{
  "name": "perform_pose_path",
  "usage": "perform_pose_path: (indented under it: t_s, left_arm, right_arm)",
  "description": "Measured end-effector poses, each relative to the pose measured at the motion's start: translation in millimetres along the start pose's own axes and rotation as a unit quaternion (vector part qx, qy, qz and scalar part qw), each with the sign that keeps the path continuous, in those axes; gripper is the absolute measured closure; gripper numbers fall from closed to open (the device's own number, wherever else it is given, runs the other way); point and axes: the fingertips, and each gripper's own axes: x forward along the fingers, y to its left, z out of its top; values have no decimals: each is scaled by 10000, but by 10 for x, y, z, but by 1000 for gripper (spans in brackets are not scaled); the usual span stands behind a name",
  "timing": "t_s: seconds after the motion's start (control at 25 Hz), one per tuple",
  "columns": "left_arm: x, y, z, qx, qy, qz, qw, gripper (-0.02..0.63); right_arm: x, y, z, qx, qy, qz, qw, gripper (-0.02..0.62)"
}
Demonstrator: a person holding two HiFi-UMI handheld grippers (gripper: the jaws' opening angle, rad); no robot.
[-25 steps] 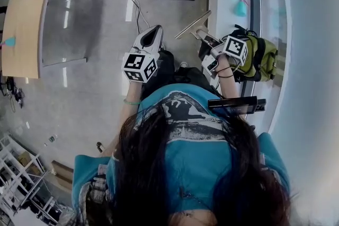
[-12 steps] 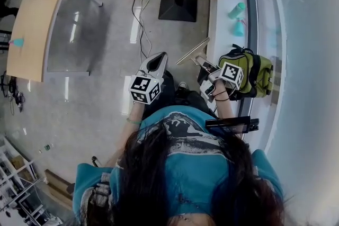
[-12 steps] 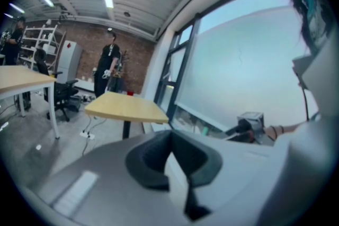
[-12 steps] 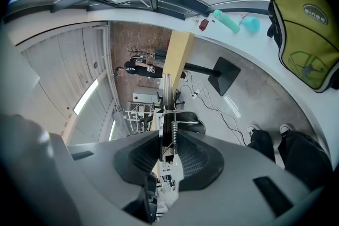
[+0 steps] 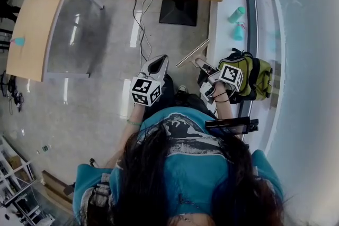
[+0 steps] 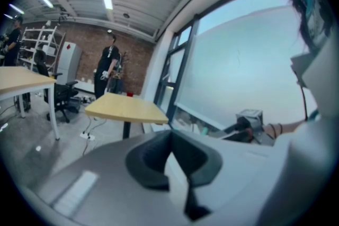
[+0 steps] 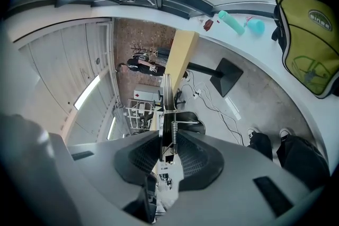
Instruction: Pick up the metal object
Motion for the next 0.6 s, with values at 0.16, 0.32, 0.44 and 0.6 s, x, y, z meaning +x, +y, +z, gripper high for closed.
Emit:
perform_pose_path:
  t_s: [0.16,0.32,0.44,0.6]
  left_arm:
    - [-13,23,18,1,-33,56,10000,601]
    - [-9,30,32,16,-40,55,10000,601]
    - [4,13,31,47,-13,15,10000,601]
    - [11,-6,25,72,8,-26,10000,601]
  right_arm:
    - [22,36,-15,-82,75,31,9999,500]
    - [36,38,-19,-73,83,44,9999,500]
    - [36,32,-6,-68,57,49,9999,500]
    - [43,27,-6,-63,55,52,10000,500]
